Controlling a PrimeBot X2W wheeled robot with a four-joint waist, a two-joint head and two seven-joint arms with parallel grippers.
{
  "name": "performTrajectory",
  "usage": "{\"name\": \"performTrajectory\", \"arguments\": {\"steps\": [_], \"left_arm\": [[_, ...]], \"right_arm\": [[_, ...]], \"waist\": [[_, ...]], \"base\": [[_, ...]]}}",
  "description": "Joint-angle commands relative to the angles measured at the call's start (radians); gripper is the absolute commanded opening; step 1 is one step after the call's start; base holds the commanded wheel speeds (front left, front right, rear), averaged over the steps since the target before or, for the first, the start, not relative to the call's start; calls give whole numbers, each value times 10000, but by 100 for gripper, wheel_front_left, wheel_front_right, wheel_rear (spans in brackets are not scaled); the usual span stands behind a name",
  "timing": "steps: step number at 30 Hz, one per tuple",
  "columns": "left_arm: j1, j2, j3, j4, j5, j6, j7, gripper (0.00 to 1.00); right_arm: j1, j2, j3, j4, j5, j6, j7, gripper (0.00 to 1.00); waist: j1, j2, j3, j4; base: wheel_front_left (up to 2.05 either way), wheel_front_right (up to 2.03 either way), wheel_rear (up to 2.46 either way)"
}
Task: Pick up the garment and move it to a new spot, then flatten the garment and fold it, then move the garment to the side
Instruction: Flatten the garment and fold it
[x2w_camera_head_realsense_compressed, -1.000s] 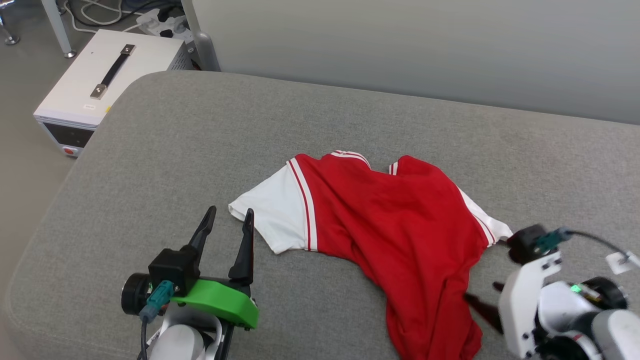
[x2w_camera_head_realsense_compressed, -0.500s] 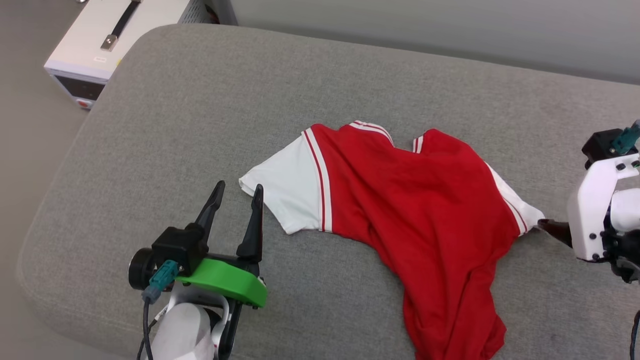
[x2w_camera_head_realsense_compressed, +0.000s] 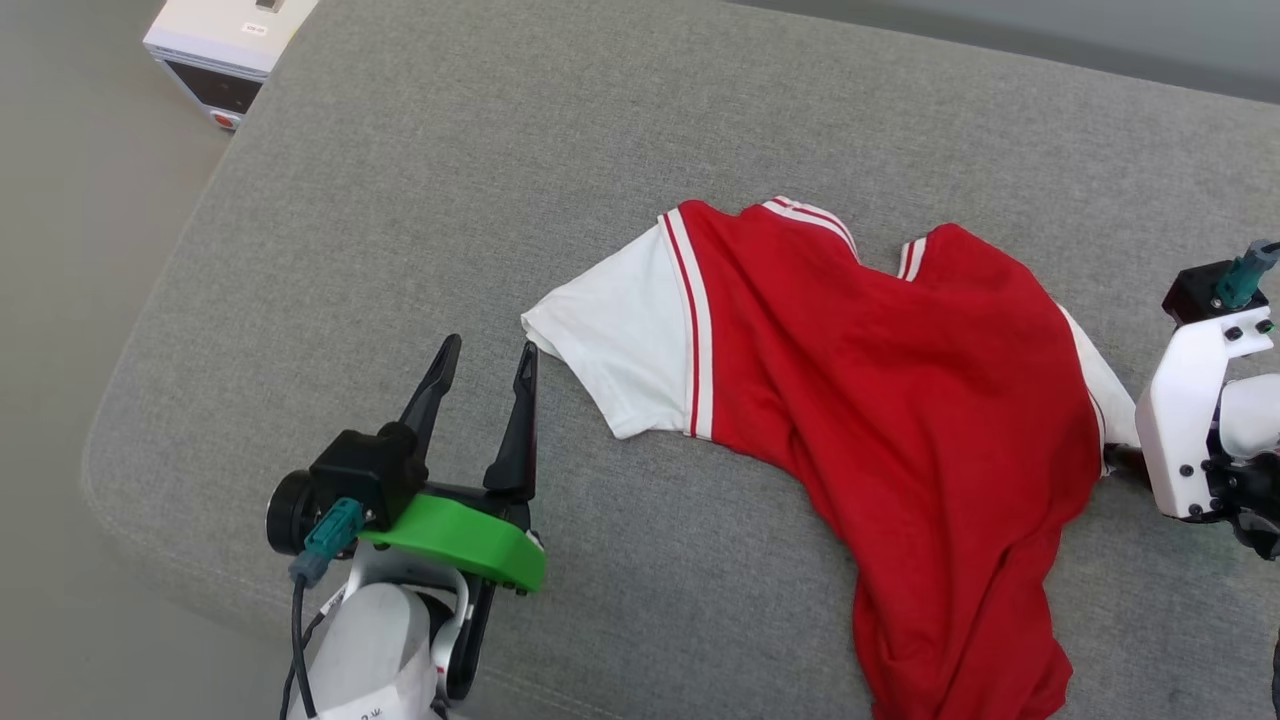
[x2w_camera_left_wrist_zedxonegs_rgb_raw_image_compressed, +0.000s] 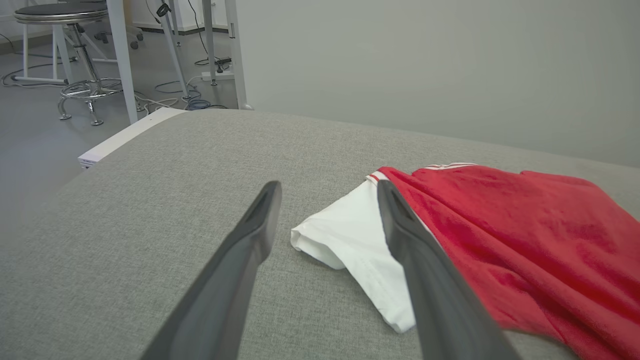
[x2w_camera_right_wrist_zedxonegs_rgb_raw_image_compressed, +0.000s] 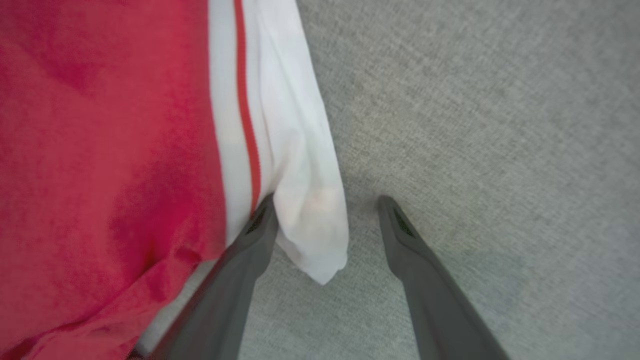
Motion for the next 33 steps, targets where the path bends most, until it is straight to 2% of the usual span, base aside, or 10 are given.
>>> {"name": "performTrajectory", "arguments": {"steps": [1, 2, 10, 20, 24, 30, 31, 33], "left_arm": [[-158, -49, -8, -36, -67, 72, -59, 100], [-138, -49, 61, 7, -47, 108, -59, 100], [-74, -49, 222, 91, 85, 76, -59, 100], [112, -49, 346, 180, 263, 7, -59, 100], [128, -49, 380, 197, 328, -30, -59, 100], [136, -49, 415, 311, 414, -84, -59, 100], [143, -49, 420, 336, 430, -93, -59, 100], [163, -49, 446, 387, 471, -107, -59, 100]], "right_arm": [[225, 167, 244, 355, 59, -7, -94, 16], [212, 177, 295, 445, 153, -7, -479, 0], [98, -103, -394, 575, 113, -7, -1824, 0], [657, -111, -2946, 810, -806, -7, -2908, 0], [983, 37, -4032, 961, -1625, -7, -3365, 0], [1383, 982, -5034, 1455, -2525, -7, -3976, 0], [1398, 1169, -5136, 1563, -2611, -7, -4100, 5], [1415, 1459, -5221, 1733, -2745, -7, -4324, 100]], "waist": [[0, 0, 53, 28], [0, 0, -19, -108], [0, 0, -475, -685], [0, 0, -862, -1393], [0, 0, -858, -1559], [0, 0, -846, -1774], [0, 0, -863, -1823], [0, 0, -922, -1927]], "base": [[0, 0, 0], [0, 0, 0], [0, 0, 0], [0, 0, 0], [0, 0, 0], [0, 0, 0], [0, 0, 0], [0, 0, 0]]}}
